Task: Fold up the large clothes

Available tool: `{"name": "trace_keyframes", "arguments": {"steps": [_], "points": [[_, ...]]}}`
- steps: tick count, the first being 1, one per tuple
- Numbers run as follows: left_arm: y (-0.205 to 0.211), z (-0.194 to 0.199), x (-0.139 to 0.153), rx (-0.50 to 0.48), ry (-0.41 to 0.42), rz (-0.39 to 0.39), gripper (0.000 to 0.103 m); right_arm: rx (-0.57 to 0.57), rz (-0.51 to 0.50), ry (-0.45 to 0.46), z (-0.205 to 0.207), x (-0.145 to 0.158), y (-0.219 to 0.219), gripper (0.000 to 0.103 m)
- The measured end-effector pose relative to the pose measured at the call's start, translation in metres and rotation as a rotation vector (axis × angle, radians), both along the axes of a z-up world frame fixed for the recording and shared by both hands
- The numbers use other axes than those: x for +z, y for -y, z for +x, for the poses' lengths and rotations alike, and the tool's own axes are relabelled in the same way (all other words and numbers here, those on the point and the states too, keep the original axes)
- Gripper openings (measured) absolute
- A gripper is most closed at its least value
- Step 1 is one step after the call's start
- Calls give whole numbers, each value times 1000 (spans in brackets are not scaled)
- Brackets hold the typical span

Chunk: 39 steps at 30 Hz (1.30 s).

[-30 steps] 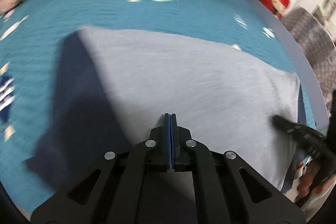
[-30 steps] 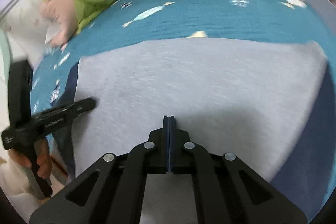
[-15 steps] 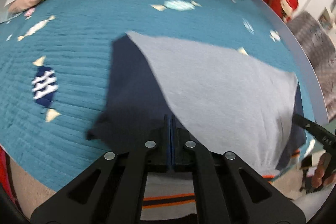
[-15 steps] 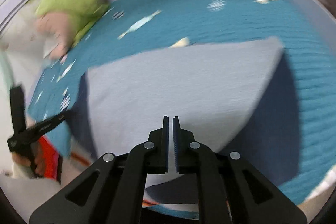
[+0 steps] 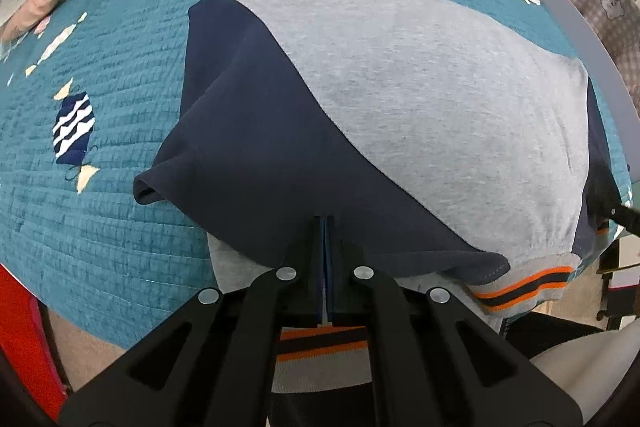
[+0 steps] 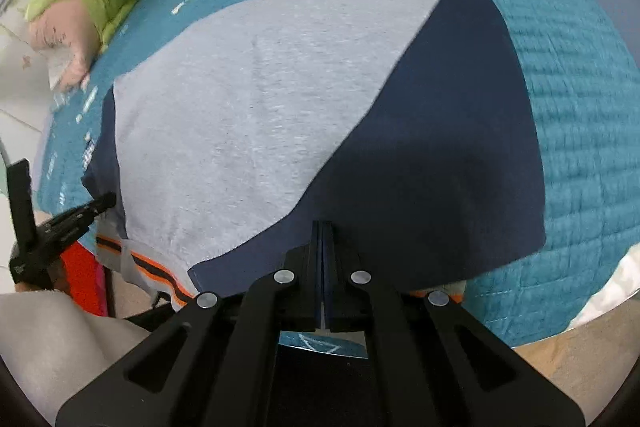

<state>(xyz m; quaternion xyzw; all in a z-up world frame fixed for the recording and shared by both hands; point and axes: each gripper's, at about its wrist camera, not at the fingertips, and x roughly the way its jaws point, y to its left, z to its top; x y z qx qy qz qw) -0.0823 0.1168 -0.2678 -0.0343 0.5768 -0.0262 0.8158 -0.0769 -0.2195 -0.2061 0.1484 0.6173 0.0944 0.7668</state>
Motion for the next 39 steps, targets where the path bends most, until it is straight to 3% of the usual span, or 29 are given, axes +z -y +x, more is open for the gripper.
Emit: {"name": "trace_keyframes", "arguments": {"steps": [4, 8, 9, 10, 12, 15, 19, 22, 25, 30, 35, 39], "points": [[-5, 4, -4, 0, -4, 4, 2, -33, 33, -7, -2, 4, 10, 1], [-6, 6, -3, -4, -10, 0, 2, -33, 63, -36, 1, 15, 15, 10], [-5, 7, -2, -9, -10, -1, 2, -61, 83, -29, 2, 20, 22, 23], [-5, 8, 0, -25, -10, -1, 4, -86, 98, -22, 3, 24, 26, 44], [0, 7, 3, -56, -11, 22, 10, -139, 140, 2, 4, 35, 38, 62], [6, 2, 10, -89, -3, 24, 21, -177, 137, 30, 6, 46, 52, 66], [10, -3, 25, -109, 35, -2, 44, -266, 167, 30, 6, 45, 80, 70], [11, -1, 37, -111, 57, -16, 46, -340, 223, -7, 5, 32, 104, 70], [11, 5, 45, -108, 80, -20, 49, -398, 354, -52, 1, 11, 118, 70], [10, 13, 46, -88, 75, -30, 49, -509, 451, -48, -9, 2, 140, 70], [7, 18, 44, -71, 65, -25, 49, -529, 381, -1, -13, 19, 163, 70], [4, 25, 41, -46, 70, -17, 50, -536, 353, -19, -8, 7, 169, 70]]}}
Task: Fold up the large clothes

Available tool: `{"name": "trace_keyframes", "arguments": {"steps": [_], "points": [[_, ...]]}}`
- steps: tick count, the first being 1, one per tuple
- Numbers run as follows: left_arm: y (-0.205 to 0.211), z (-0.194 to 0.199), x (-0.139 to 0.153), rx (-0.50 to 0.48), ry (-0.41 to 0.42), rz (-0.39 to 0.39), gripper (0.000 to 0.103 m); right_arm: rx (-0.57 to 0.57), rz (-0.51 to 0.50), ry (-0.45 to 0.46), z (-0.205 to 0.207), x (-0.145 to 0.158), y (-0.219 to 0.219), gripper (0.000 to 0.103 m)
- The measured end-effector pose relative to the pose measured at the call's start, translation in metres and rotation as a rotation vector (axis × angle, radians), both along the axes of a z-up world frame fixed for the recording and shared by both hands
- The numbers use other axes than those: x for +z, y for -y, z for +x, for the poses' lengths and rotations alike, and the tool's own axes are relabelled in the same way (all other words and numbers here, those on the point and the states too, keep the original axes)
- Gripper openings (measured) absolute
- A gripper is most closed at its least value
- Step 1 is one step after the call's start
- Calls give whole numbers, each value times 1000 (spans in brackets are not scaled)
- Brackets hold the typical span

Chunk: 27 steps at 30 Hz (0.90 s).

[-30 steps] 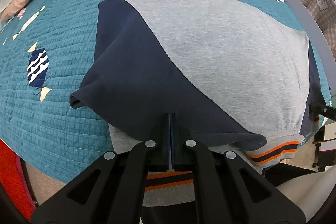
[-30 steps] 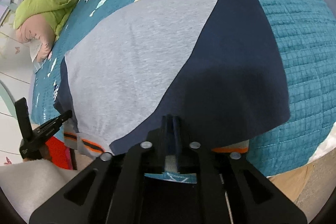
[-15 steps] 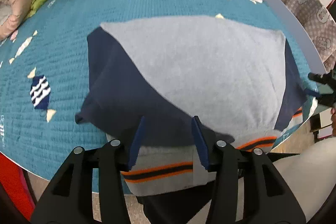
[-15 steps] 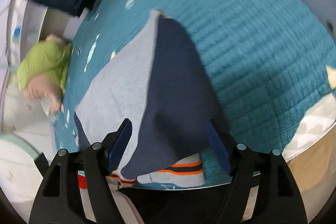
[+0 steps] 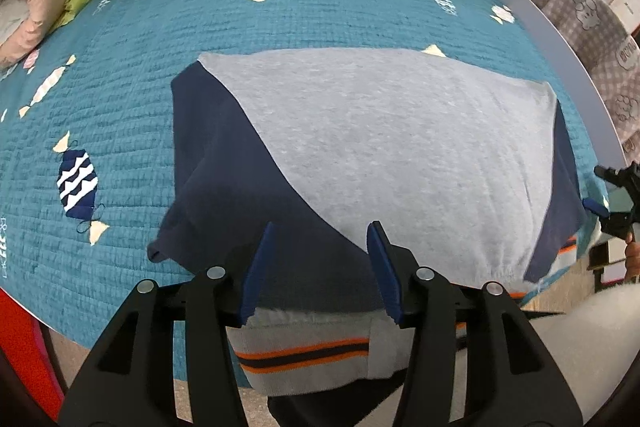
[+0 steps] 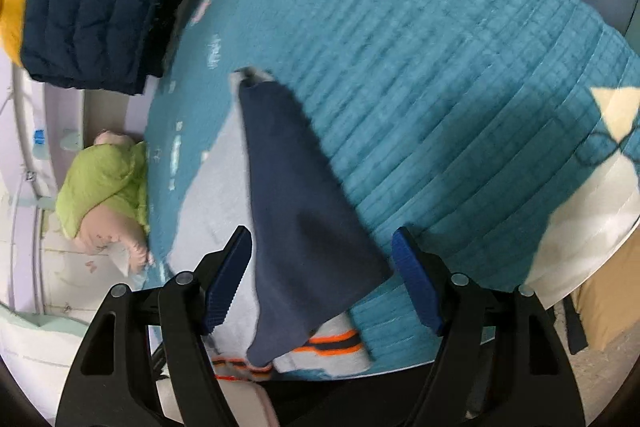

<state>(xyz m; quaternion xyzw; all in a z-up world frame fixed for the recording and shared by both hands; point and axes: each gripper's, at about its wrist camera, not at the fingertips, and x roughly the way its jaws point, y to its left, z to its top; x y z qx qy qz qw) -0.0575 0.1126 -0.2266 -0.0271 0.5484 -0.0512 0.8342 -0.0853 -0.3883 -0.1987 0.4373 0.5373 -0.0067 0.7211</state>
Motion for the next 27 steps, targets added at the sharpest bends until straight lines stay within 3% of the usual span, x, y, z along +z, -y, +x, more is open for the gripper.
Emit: {"name": "trace_keyframes", "arguments": {"steps": [4, 7, 10, 15, 19, 24, 27], "points": [[-5, 8, -3, 39, 0, 7, 49, 38, 20, 22, 5, -3, -5, 71], [-7, 12, -4, 54, 7, 2, 50, 98, 189, 19, 6, -15, -16, 65], [-7, 15, -4, 62, 15, 2, 50, 147, 161, 21, 10, -17, -22, 66], [-11, 18, -5, 93, 28, -1, 50, 127, 345, 19, 7, -31, -13, 66], [-16, 23, -4, 118, 39, -11, 50, 85, 413, 17, 13, -41, -9, 66], [-19, 31, -2, 131, 45, -22, 50, 156, 413, 6, 25, -33, -22, 68], [-18, 32, 1, 126, 59, -11, 50, 256, 314, -67, 21, -25, -21, 65]]}}
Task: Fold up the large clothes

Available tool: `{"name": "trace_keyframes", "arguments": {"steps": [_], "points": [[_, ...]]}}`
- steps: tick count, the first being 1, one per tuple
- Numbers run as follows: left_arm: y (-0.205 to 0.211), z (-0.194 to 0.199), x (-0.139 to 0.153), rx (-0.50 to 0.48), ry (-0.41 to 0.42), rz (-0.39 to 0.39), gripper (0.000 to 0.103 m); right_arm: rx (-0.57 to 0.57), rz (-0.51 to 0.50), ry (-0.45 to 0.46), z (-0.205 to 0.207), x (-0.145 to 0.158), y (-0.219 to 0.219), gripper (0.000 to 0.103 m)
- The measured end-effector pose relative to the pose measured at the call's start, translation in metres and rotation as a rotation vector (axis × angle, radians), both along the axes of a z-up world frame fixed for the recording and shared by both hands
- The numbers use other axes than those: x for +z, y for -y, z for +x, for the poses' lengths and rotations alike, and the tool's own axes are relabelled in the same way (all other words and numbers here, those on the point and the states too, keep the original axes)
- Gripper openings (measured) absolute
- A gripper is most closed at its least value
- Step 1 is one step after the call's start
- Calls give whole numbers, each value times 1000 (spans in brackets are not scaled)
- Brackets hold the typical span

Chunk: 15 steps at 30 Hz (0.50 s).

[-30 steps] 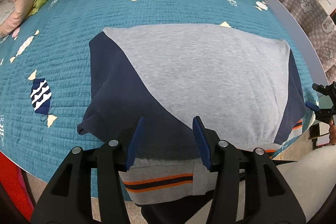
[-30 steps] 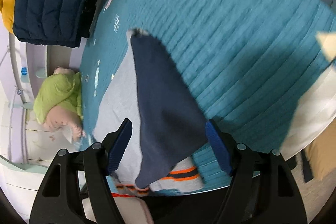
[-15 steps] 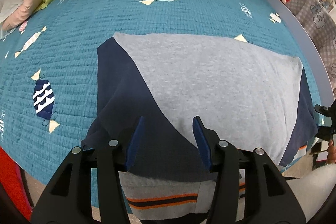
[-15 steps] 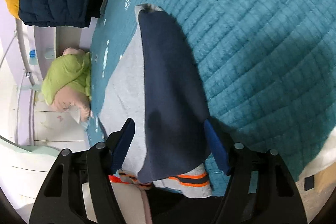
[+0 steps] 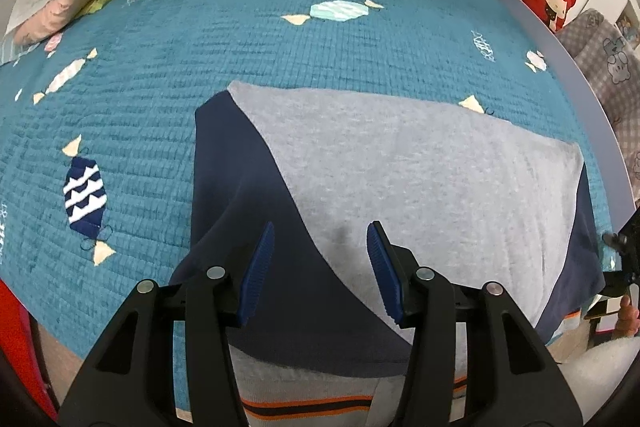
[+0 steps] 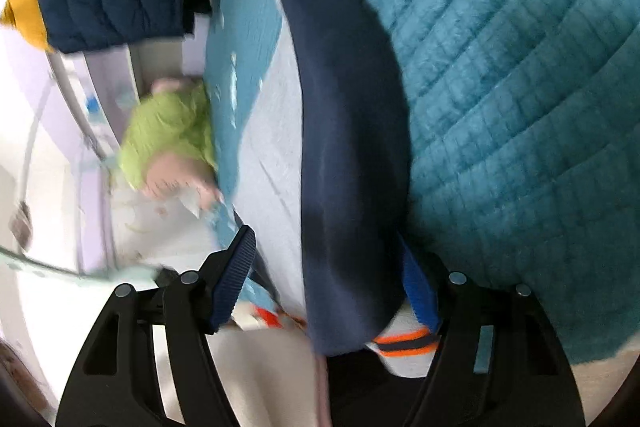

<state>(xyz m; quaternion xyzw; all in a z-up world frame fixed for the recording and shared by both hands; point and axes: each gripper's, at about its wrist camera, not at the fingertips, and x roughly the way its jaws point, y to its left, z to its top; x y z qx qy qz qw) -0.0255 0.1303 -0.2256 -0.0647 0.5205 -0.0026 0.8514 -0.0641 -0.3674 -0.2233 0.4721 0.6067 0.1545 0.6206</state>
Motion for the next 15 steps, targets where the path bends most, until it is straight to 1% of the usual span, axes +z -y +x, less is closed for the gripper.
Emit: {"name": "trace_keyframes", "arguments": {"steps": [1, 2, 3, 4, 6, 7, 8, 9, 11, 13, 15], "points": [[0, 0, 1, 1, 2, 8, 50, 0, -11, -39, -2, 0, 4, 61], [0, 0, 1, 4, 2, 15, 50, -17, -9, -91, -5, -2, 9, 61], [0, 0, 1, 6, 3, 19, 50, -24, 2, -171, -10, -8, 15, 59], [-1, -1, 0, 11, 4, 17, 50, -26, 18, -190, -15, -10, 17, 57], [-3, -1, -1, 20, 0, 12, 50, -29, 37, -163, -19, -12, 19, 57], [-3, -1, -2, 24, -2, 9, 50, -79, 93, -137, -21, -20, 21, 61], [-4, 0, -4, 28, -7, 7, 50, -119, 129, -129, -20, -22, 23, 63], [-4, 1, -5, 29, -11, 8, 50, -157, 168, -117, -21, -25, 26, 68], [-1, 3, -7, 20, -22, 14, 50, -201, 194, -106, -23, -24, 31, 70], [3, 4, -5, -6, -16, 24, 50, -283, 259, 5, -28, -16, 38, 69], [7, 4, -4, -27, -9, 34, 50, -360, 357, 97, -30, -14, 47, 69]]}}
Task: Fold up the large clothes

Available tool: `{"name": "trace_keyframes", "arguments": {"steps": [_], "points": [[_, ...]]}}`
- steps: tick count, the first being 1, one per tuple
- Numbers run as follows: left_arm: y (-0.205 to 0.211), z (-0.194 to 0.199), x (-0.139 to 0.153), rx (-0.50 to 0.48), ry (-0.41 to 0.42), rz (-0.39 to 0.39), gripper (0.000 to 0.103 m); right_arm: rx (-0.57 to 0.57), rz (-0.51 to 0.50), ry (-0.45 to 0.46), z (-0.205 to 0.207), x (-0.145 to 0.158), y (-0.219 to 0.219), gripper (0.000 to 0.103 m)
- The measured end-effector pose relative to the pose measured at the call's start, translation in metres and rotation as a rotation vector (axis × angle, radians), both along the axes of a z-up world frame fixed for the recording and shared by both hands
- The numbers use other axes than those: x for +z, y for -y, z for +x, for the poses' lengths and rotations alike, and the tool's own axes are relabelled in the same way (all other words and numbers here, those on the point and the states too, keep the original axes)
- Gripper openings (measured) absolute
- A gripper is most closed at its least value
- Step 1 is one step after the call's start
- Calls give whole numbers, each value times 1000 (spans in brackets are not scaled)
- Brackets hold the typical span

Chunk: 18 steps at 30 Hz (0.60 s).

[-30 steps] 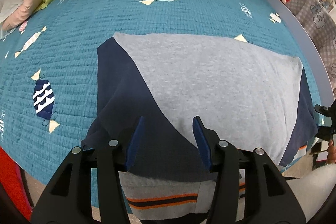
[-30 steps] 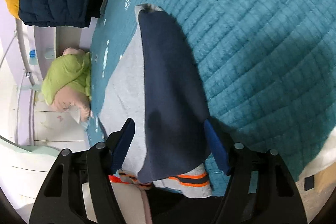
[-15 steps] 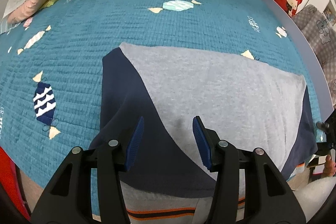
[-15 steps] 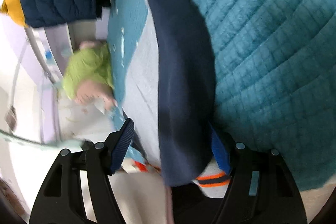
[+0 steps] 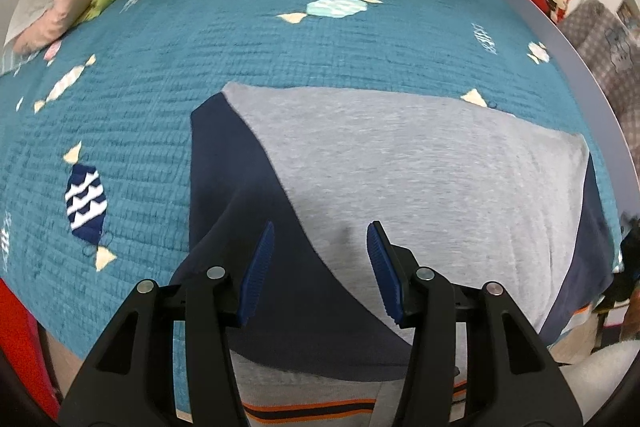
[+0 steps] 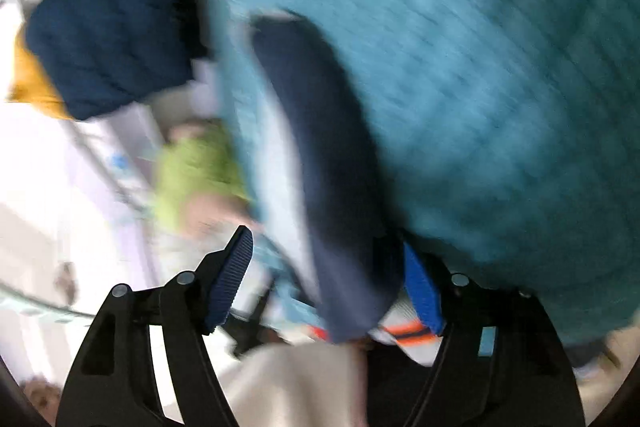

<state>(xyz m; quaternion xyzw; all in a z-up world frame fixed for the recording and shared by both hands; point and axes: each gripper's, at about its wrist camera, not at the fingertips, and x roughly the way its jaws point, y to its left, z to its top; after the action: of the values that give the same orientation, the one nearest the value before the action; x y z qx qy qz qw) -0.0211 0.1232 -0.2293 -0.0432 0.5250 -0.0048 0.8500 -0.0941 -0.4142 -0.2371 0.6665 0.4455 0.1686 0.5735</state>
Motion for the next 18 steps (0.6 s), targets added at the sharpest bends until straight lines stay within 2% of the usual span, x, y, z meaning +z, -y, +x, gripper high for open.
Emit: {"name": "trace_keyframes", "arguments": {"steps": [2, 3, 4, 8, 11, 14, 17, 18], "points": [[2, 1, 1, -12, 6, -1, 50, -61, 47, 19, 5, -7, 5, 69], [4, 3, 1, -19, 6, -5, 50, -26, 19, -23, 13, -15, 2, 69], [6, 6, 0, -25, 3, -6, 50, 4, -18, -40, 17, -18, 0, 64], [13, 12, 5, -46, 25, -11, 50, 100, -124, -42, 37, -5, -6, 67], [19, 18, 8, -55, 40, -23, 50, 110, -65, 11, 41, 3, -5, 68], [24, 19, 13, -66, 63, -31, 50, 156, -163, 9, 42, 7, -9, 68], [27, 23, 9, -67, 44, -40, 50, 204, -241, -82, 45, 0, -20, 63], [28, 23, 9, -68, 40, -36, 50, 268, -311, -101, 50, 7, -23, 61]]}}
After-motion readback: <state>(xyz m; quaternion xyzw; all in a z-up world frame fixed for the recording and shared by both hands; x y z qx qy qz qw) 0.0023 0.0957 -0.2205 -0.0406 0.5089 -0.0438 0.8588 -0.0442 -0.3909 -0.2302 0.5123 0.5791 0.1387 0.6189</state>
